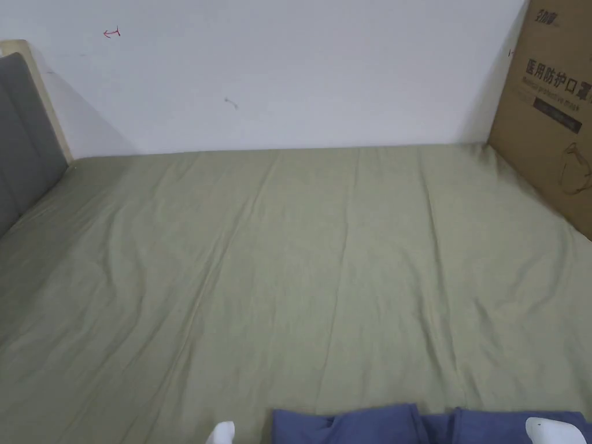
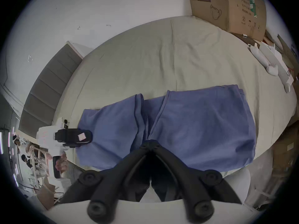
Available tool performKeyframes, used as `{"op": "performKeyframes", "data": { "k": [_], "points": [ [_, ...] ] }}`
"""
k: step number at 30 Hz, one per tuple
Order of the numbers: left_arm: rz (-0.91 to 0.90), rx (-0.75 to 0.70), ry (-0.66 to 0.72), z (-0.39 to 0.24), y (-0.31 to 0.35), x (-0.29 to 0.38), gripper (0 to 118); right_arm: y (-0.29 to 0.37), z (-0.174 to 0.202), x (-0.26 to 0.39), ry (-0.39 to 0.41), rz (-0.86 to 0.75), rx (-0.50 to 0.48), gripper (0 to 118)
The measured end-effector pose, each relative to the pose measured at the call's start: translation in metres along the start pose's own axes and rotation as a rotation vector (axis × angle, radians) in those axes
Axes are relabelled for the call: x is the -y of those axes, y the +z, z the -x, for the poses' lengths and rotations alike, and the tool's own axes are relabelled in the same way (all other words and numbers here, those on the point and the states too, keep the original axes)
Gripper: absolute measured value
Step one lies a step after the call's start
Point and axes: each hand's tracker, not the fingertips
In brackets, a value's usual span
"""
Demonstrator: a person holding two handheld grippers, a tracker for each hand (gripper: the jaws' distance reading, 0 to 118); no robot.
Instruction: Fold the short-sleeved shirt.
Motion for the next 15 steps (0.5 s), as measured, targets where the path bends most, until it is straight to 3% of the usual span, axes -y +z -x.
{"op": "performKeyframes", "data": {
  "k": [5,9,15],
  "points": [
    [-0.092,-0.035,0.008,0.003,0.057,-0.023,9,0.003,-0.006,-0.004,-0.051,-0.026,0.006,0],
    [-0.148,-0.217,-0.050,0.006,0.130,-0.036,9,0.009,-0.006,-0.002,-0.058,-0.036,-0.001,0],
    [-0.268,-0.388,0.024,-0.003,0.201,-0.025,9,0.006,-0.011,0.007,-0.081,-0.037,-0.024,0]
  ]
}}
